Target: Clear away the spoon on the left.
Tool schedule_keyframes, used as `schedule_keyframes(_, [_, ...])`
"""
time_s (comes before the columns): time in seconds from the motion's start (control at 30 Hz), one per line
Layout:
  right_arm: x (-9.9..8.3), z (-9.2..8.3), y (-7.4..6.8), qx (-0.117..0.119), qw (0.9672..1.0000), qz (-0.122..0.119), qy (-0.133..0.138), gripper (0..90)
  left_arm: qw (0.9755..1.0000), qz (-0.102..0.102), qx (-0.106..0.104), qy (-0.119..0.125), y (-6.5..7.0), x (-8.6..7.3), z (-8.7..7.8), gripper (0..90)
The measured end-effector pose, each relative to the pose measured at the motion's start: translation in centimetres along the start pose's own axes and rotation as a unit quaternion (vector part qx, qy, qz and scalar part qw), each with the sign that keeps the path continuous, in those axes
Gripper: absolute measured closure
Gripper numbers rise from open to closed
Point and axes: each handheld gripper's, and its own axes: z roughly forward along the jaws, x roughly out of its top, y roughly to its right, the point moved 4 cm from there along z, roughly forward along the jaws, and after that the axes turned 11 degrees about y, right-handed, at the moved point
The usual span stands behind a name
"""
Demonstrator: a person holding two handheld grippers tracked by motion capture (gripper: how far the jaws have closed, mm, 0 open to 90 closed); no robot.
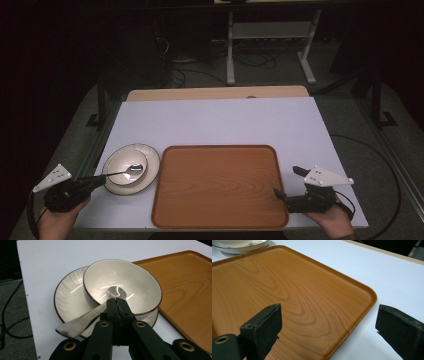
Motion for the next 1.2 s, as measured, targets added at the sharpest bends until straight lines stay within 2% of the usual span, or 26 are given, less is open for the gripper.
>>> schedule_keyframes(0.2, [0.0, 0.0, 0.0, 0.0, 1.0, 0.0, -0.001, 6.2, 1.0, 0.001, 0.009, 0.001, -0.6, -0.1, 0.4, 89.4])
schedule_keyframes(0.4, [-0.1, 0.1, 0.0, 0.001, 1.0, 0.0, -0.004, 6.3, 0.9997, -0.007, 0.02, 0.01, -1.2, 0.0, 0.7, 89.5])
schedule_keyframes(0.5, [-0.1, 0.1, -0.1, 0.001, 1.0, 0.0, -0.004, 6.3, 0.9996, 0.001, 0.026, 0.007, -1.4, 0.1, 1.0, 89.4])
schedule_keyframes(0.83, [-0.1, 0.1, 0.0, 0.001, 1.0, 0.001, -0.003, 6.4, 0.9988, 0.008, 0.048, 0.011, -2.3, 0.7, 2.4, 89.3])
schedule_keyframes(1.03, [-0.1, 0.2, 0.0, 0.0, 1.0, 0.003, -0.004, 6.4, 0.9985, 0.015, 0.052, 0.008, -2.9, 1.2, 3.3, 89.3])
schedule_keyframes(1.2, [-0.1, 0.2, 0.1, -0.001, 1.0, 0.004, -0.005, 6.4, 0.9984, 0.013, 0.055, 0.012, -3.3, 1.6, 4.1, 89.4])
